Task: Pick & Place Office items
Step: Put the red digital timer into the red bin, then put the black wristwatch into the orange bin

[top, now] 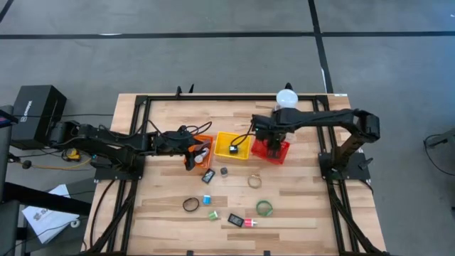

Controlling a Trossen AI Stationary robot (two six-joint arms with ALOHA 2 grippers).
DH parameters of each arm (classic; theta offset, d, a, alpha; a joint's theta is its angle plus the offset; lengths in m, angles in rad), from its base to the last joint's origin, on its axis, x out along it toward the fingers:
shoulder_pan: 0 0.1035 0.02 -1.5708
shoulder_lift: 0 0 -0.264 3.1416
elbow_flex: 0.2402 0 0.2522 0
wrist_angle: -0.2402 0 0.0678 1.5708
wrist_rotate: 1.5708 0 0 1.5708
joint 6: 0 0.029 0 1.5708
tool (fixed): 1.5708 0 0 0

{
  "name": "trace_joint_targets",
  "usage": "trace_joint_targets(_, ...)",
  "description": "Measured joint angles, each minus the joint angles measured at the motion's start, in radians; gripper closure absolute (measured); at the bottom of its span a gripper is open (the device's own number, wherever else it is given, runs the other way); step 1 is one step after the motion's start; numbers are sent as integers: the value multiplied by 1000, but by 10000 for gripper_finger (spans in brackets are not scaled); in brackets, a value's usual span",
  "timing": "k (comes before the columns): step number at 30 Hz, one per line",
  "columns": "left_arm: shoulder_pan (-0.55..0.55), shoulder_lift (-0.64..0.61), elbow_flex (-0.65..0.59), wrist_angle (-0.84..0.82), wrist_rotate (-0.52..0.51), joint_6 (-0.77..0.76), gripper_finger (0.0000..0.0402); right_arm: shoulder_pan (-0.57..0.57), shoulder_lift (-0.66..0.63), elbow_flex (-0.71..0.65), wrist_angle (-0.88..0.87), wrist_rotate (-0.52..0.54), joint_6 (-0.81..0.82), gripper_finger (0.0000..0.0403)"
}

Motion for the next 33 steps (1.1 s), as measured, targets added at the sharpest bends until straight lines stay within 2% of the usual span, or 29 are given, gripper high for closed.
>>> trace_joint_targets(6,0,0,0,0,0,0,225,-2,0,-90,154,-2,0,243)
trace_joint_targets(12,0,0,0,0,0,0,225,-2,13,-149,283,-5,96,240)
trace_joint_targets(18,0,0,0,0,0,0,225,-1,13,-189,318,-5,118,239)
trace_joint_targets(24,0,0,0,1,0,0,225,-1,13,-188,334,-5,220,232)
trace_joint_targets(33,0,0,0,1,0,-1,225,12,13,-188,333,-1,216,187)
